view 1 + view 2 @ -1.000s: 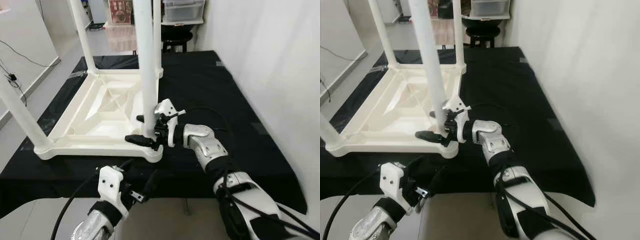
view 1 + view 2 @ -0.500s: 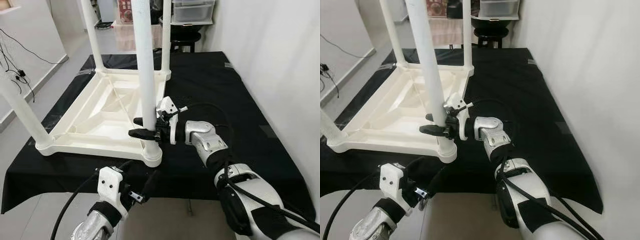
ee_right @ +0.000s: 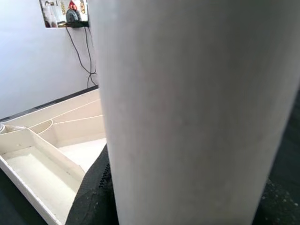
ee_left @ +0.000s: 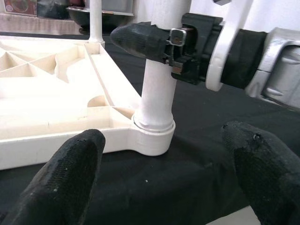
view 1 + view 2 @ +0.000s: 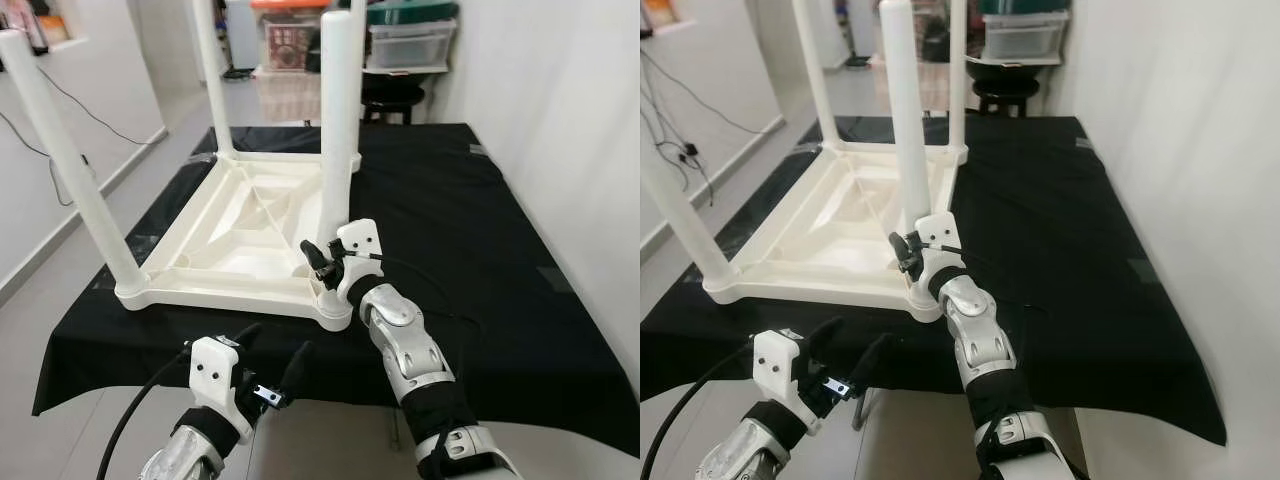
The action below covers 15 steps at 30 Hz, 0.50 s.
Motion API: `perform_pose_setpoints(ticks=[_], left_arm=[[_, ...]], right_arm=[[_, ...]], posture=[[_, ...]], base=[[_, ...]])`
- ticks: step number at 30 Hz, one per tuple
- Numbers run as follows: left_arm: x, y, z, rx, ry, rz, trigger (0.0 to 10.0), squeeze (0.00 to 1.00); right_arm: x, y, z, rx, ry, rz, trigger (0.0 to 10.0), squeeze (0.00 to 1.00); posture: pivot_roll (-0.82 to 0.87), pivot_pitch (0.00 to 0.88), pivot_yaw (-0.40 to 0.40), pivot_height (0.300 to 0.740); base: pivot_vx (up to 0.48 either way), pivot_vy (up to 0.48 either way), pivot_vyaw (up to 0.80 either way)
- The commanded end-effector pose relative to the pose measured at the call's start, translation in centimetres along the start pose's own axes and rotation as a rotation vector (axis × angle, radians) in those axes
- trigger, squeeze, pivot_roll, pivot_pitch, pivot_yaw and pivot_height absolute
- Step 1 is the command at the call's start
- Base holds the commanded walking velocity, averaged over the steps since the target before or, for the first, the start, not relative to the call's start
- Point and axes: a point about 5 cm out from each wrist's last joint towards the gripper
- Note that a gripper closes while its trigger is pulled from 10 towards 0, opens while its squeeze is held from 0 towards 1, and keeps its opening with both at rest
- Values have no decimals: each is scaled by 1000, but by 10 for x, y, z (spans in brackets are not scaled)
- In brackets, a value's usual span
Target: Building children table
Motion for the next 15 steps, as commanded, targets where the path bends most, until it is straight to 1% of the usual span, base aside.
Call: perform_pose_setpoints(ticks=[1,2,3,5,6,7,8,9,10,11,12,13,14,15], left_arm=[[-2,0,-2,-14,5,12,10000,0],[-2,0,-2,-13,5,16,10000,0],[-2,1,-2,-13,4,16,10000,0],[-2,1,-2,-13,4,16,10000,0],[-2,1,-2,-13,3,13,10000,0],[-2,1,-2,-13,3,13,10000,0],[-3,1,-2,-13,1,11,10000,0],[-3,1,-2,-13,1,11,10000,0],[-3,1,-2,-14,0,9,10000,0],[-3,2,-3,-14,0,8,10000,0],[-3,2,-3,-14,-1,7,10000,0],[-3,2,-3,-14,-1,7,10000,0],[-3,2,-3,-15,-1,7,10000,0],[-3,2,-3,-15,-1,7,10000,0]], right_arm=[[-7,-2,-28,-111,34,23,10000,0],[-9,0,-25,-98,40,48,10000,0],[-12,2,-22,-79,65,87,10000,0],[-12,2,-22,-79,65,87,10000,0],[-19,5,-11,-59,99,164,10000,1000],[-19,5,-11,-59,99,164,10000,1000],[-25,9,2,-22,120,246,10000,1000],[-25,9,2,-22,120,246,10000,1000],[-31,13,15,-11,126,367,10000,1000],[-34,16,25,-25,103,491,10000,1000],[-35,18,30,-40,84,565,10000,1000],[-35,18,30,-40,84,565,10000,1000],[-35,19,34,-59,39,629,10000,1000],[-35,19,34,-59,39,629,10000,1000]], posture=[[-12,63,15,740],[-12,63,15,740],[-15,60,14,740],[-15,60,14,740],[-12,61,14,740],[-12,61,14,740],[-15,56,18,740],[-15,56,18,740],[-16,55,21,740],[-12,51,19,740],[-12,51,19,740],[-12,51,19,740],[-9,48,19,740],[-9,48,19,740]], base=[[0,0,0],[0,0,0],[0,0,0],[0,0,0],[0,0,0],[0,0,0],[0,0,0],[0,0,0],[0,0,0],[0,0,0],[0,0,0],[0,0,0],[0,0,0],[0,0,0]])
Point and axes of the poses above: a point about 5 cm out from each wrist's last joint towards the gripper, its own y axis pointing out of the wrist towards the gripper, its own z axis along the axis of the wrist's last joint, x = y × z, and after that the axes turned 14 degrees about y, right-handed
